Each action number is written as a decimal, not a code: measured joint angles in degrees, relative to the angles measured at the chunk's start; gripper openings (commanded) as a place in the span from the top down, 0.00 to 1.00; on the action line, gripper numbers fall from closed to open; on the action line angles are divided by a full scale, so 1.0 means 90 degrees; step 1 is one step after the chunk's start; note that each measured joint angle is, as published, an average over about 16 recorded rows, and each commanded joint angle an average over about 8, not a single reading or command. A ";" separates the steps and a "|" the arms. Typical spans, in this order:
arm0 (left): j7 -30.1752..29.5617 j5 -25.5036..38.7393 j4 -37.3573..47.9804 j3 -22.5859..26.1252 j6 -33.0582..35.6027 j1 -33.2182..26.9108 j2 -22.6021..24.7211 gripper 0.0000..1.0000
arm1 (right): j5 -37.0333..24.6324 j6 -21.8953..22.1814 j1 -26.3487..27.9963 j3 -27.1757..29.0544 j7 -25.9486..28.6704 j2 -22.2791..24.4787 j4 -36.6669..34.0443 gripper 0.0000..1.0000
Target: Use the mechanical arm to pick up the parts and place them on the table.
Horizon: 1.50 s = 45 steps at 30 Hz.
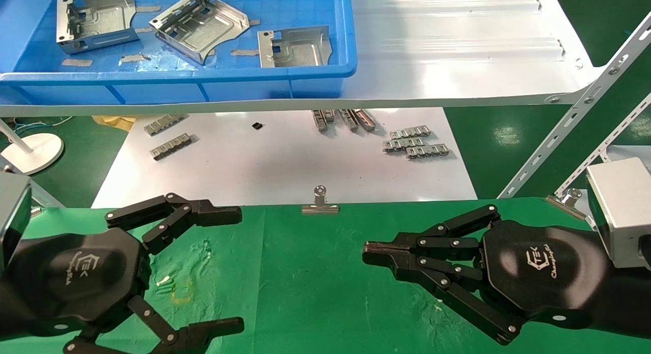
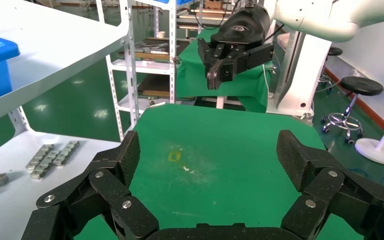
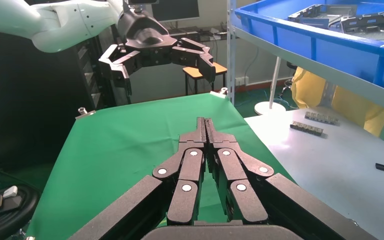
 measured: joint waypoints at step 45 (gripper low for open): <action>0.0798 0.3575 0.5876 0.1168 -0.2634 -0.5456 0.2397 0.84 | 0.0001 0.0000 0.0001 -0.0001 -0.0001 0.0000 -0.0001 0.00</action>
